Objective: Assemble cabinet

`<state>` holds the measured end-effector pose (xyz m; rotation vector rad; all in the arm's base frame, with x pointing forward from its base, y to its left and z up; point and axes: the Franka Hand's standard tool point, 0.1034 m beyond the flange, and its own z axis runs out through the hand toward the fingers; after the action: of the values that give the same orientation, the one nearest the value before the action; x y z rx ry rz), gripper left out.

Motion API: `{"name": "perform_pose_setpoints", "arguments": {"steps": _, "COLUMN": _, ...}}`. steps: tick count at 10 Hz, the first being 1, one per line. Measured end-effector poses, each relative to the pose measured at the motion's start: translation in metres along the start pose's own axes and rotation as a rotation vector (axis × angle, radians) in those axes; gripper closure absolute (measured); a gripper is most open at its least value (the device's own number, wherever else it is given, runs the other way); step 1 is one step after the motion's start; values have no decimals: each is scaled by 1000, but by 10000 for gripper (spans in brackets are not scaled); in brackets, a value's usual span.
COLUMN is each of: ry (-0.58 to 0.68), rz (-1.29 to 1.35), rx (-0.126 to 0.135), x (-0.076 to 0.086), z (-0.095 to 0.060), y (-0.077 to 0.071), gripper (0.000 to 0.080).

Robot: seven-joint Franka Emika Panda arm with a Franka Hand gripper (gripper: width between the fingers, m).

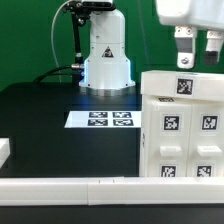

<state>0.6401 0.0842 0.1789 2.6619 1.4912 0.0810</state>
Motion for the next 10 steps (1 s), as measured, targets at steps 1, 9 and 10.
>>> {"name": "perform_pose_setpoints", "arguments": {"steps": 1, "ry": -7, "rz": -22, "rx": 7, "x": -5, "z": 4, "y": 0, "gripper": 2}}
{"name": "perform_pose_setpoints", "arguments": {"steps": 9, "ry": -20, "rz": 241, "rx": 8, "x": -11, "z": 17, "y": 1, "gripper": 250}}
{"name": "perform_pose_setpoints", "arguments": {"steps": 10, "ry": -20, "rz": 335, "rx": 7, "x": -11, "z": 17, "y": 1, "gripper": 253}}
